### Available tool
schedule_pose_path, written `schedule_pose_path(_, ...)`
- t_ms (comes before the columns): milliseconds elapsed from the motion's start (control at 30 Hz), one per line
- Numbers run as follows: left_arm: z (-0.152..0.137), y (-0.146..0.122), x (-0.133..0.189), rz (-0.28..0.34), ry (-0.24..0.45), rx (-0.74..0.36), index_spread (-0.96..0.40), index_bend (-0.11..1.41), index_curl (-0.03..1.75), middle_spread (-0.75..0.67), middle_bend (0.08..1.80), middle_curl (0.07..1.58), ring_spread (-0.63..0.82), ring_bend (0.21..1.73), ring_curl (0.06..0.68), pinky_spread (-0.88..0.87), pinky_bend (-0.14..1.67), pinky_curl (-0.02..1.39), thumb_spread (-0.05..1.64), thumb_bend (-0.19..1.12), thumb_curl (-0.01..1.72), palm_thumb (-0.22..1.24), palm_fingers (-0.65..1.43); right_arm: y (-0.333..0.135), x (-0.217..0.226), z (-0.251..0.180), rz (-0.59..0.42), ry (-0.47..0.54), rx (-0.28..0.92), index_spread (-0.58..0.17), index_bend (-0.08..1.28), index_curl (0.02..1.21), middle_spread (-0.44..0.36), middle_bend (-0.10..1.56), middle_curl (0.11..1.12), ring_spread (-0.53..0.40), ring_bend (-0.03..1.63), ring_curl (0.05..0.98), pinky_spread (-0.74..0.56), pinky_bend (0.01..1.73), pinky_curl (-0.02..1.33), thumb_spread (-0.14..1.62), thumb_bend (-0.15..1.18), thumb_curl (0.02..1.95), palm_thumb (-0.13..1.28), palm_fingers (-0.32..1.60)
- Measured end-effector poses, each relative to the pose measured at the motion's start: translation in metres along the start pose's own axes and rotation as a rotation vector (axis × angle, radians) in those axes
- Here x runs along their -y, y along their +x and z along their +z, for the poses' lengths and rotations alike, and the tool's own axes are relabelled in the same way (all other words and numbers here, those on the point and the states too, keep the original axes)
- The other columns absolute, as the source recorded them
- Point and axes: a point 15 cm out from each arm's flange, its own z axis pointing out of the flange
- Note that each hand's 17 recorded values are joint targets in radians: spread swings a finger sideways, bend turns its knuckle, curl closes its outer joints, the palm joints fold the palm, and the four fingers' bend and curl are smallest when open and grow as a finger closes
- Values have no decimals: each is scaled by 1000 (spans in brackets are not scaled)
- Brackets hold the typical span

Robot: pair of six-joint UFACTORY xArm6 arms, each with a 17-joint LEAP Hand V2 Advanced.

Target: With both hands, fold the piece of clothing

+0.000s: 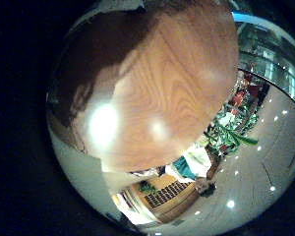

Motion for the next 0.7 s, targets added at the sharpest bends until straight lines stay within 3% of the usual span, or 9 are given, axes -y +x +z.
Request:
schedule_pose_path(67,2,3,1,6,-5,-3,27,182,377,306,176,289,428,617,224,434,354,344,1424,-3,460,548,93,2,-1,0,-4,-3,-10,-431,507,415,-226,778,593,-269,1050,460,-364,1020,410,949,-7,470,855,1358)
schedule_pose_path(267,13,18,11,30,-14,-14,27,181,376,306,176,288,425,624,226,434,354,343,1429,-1,461,553,94,21,-10,7,9,-17,-38,-380,880,611,-188,1055,716,-238,1210,548,-293,1202,516,911,12,539,987,1285)
schedule_pose_path(500,34,27,24,47,-20,-2,27,181,376,299,176,287,423,625,226,434,354,342,1437,-1,462,563,94,54,-35,8,87,-5,-21,-320,1045,719,-157,1212,780,-217,1330,626,-228,1317,620,929,5,610,1046,1142)
schedule_pose_path(700,41,33,33,60,-7,-4,27,185,378,297,175,287,415,620,223,434,354,341,1438,-4,463,563,95,85,-49,-18,175,108,-37,-293,1092,767,-140,1276,800,-206,1379,671,-200,1336,701,993,-9,654,1039,1075)
